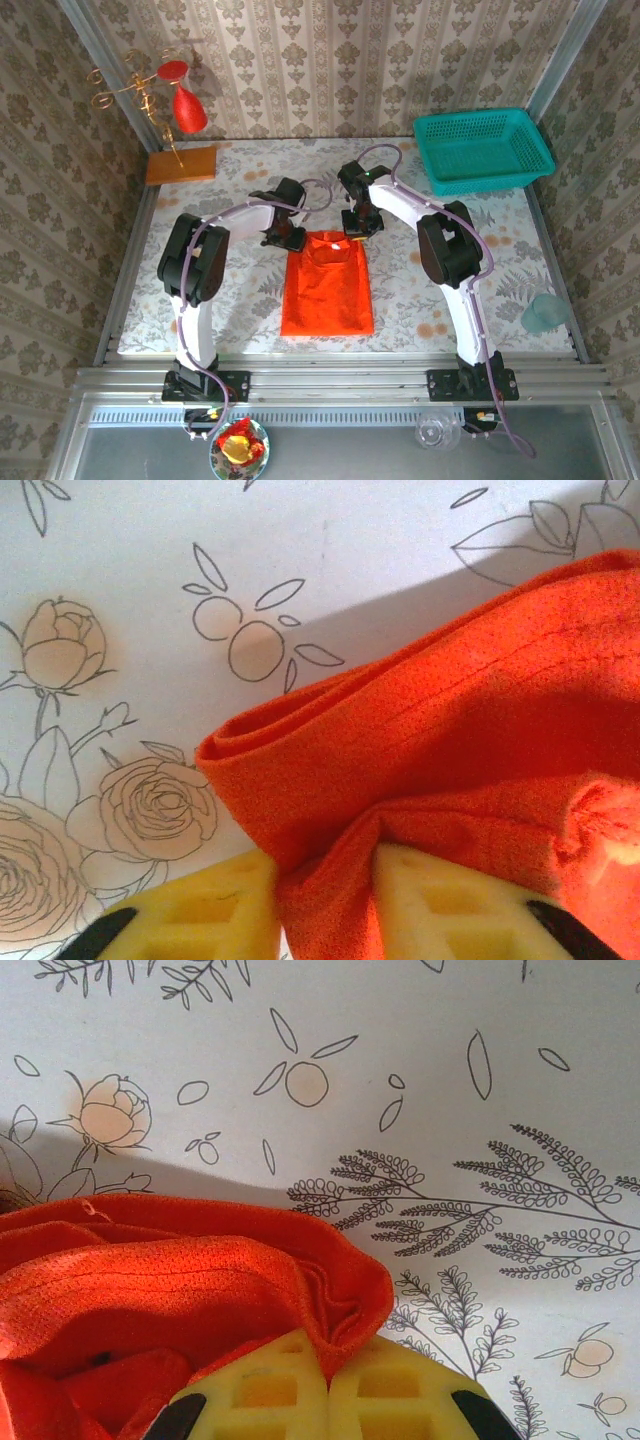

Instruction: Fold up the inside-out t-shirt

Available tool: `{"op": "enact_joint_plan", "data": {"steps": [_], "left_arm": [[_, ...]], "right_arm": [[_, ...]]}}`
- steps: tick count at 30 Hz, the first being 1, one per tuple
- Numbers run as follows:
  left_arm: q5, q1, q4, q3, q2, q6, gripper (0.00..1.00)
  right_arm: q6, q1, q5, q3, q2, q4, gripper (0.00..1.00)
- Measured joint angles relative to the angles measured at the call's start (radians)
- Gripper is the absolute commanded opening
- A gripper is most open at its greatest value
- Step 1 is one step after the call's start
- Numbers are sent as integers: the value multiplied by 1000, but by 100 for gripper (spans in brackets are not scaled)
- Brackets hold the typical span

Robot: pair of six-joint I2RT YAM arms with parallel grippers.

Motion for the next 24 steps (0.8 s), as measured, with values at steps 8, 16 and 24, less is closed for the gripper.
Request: {"op": "enact_joint_plan", "data": {"steps": [8,16,24], "left_arm": [[7,-14,11,3,0,-15,0],[8,37,45,-89,-111,-15,0],[110,122,158,-123,-331,-18,0]], "right_arm": [[0,0,2,0,0,0,3],[11,-16,45,-115,-86,63,0],[27,-48,40,-212,-317,199,0]]}}
